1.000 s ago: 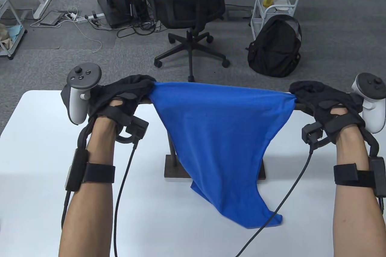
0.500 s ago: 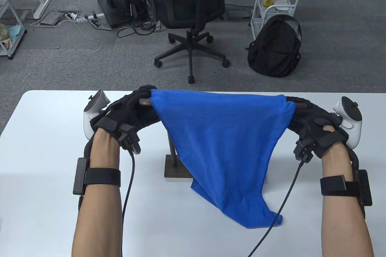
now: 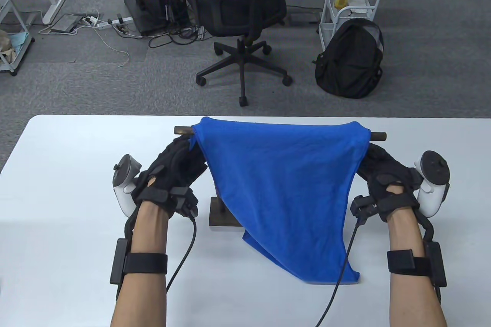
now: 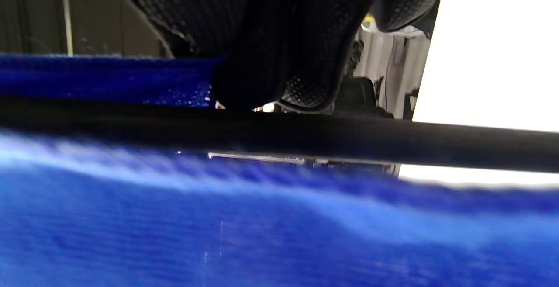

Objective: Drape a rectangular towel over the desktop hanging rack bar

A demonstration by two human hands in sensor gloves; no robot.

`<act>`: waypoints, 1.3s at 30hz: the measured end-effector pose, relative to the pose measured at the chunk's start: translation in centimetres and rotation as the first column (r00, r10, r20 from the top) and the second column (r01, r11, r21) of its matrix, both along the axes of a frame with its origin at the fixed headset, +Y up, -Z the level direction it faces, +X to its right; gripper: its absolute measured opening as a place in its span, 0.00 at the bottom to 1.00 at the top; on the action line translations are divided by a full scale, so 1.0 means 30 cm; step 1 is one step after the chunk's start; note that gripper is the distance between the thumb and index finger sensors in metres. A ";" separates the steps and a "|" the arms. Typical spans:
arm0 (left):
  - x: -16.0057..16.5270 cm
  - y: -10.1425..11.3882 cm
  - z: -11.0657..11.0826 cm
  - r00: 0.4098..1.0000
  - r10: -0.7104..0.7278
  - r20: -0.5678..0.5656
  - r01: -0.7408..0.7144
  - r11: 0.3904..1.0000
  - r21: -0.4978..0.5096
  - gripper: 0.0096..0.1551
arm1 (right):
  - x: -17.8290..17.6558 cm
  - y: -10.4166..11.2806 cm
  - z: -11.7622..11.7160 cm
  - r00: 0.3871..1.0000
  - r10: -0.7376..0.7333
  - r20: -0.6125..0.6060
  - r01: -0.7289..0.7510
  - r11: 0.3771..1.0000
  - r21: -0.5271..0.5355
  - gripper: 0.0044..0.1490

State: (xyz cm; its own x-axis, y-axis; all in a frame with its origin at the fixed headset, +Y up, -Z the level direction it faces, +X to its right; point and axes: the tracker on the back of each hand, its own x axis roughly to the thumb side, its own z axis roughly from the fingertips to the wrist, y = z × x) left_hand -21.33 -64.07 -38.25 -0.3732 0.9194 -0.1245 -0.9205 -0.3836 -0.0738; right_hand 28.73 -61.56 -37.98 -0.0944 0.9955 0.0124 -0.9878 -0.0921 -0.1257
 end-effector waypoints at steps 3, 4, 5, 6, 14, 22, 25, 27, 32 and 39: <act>0.013 -0.019 0.008 1.000 0.014 -0.018 -0.013 0.999 0.030 0.18 | -0.008 0.002 0.022 0.996 0.052 0.076 -0.055 0.997 0.045 0.23; 0.016 -0.023 0.008 1.000 0.018 -0.020 -0.017 0.999 0.042 0.18 | -0.010 0.004 0.025 0.994 0.068 0.090 -0.073 0.996 0.052 0.23; 0.016 -0.025 0.010 1.000 0.019 -0.016 -0.018 0.998 0.052 0.18 | -0.011 0.007 0.029 0.992 0.076 0.096 -0.081 0.995 0.052 0.23; 0.016 -0.026 0.013 1.000 0.026 -0.012 -0.025 0.997 0.067 0.19 | -0.013 0.011 0.033 0.991 0.084 0.104 -0.091 0.994 0.059 0.23; 0.017 -0.074 0.016 0.999 0.000 -0.038 0.005 0.994 0.109 0.18 | -0.030 0.004 0.029 0.975 0.160 0.156 -0.174 0.982 0.080 0.23; 0.008 -0.166 0.003 1.000 -0.004 -0.019 0.004 1.000 0.011 0.18 | -0.038 -0.070 -0.001 0.965 0.218 0.143 -0.222 0.975 0.006 0.23; 0.005 -0.195 0.000 1.000 -0.024 -0.009 0.023 1.000 -0.018 0.18 | -0.043 -0.091 -0.009 0.958 0.249 0.144 -0.250 0.968 -0.011 0.23; 0.004 -0.222 -0.003 0.999 -0.043 0.006 0.043 0.998 -0.039 0.18 | -0.045 -0.106 -0.015 0.953 0.266 0.143 -0.265 0.964 -0.025 0.23; -0.007 -0.286 -0.005 0.998 -0.068 0.011 0.068 0.993 -0.096 0.18 | -0.043 -0.144 -0.027 0.943 0.305 0.136 -0.298 0.952 -0.066 0.23; -0.014 -0.331 0.001 0.994 -0.113 0.008 0.113 0.984 -0.141 0.18 | -0.048 -0.194 -0.040 0.931 0.342 0.126 -0.329 0.937 -0.115 0.23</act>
State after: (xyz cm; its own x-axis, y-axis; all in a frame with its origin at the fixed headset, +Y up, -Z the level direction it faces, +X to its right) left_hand -21.74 -74.00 -38.22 -0.2683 0.9287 -0.2560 -0.9584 -0.2841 -0.0263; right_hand 27.29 -67.39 -39.18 -0.4172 0.9017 -0.1137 -0.8698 -0.4325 -0.2376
